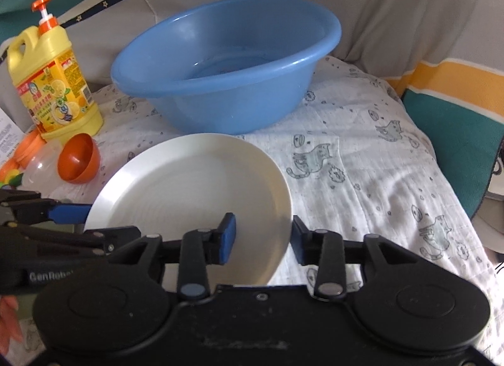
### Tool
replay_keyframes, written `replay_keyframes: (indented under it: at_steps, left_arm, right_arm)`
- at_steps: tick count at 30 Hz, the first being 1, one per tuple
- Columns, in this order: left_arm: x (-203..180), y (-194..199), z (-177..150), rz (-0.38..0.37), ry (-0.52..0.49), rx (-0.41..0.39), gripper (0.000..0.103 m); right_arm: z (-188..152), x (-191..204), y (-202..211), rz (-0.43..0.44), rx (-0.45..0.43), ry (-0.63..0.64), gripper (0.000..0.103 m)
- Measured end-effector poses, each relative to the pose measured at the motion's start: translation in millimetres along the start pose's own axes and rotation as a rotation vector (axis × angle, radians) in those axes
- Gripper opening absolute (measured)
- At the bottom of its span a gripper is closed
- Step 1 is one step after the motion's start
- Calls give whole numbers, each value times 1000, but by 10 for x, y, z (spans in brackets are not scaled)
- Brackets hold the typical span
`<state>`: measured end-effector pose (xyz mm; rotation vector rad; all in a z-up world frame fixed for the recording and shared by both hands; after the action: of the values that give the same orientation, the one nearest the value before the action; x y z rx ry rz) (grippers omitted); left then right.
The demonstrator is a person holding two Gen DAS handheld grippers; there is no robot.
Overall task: Organize plates and bowls
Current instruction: 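Close the right gripper on the white plate rim while the left gripper grips the rim too, then lift the white plate with both grippers, carry it toward the instruction sheet, lower and open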
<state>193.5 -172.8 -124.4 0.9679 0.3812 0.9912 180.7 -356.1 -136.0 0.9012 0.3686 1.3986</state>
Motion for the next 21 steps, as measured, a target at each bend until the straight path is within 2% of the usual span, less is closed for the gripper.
replay_keyframes:
  at_steps: [5, 14, 21]
  left_arm:
    - [29, 87, -40, 5, 11, 15, 46]
    - [9, 532, -229, -13, 19, -13, 45]
    - [128, 1103, -543, 12, 55, -34, 45]
  right_arm:
    - [-78, 52, 89, -23, 14, -13, 41]
    - [-311, 96, 616, -23, 13, -17, 41]
    - [-458, 421, 1076, 2, 14, 27, 41]
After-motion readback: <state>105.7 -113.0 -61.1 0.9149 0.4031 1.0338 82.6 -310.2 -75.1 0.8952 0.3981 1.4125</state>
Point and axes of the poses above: each gripper's, at about its wrist camera, not at the fingertips, and y roughly against the way its jaws point, x to its left, z to its top, the point moved 1 cm from there along -y, roughly the way its jaws point, and after that the axes turned 13 degrees about -y, right-handed, at the moved point
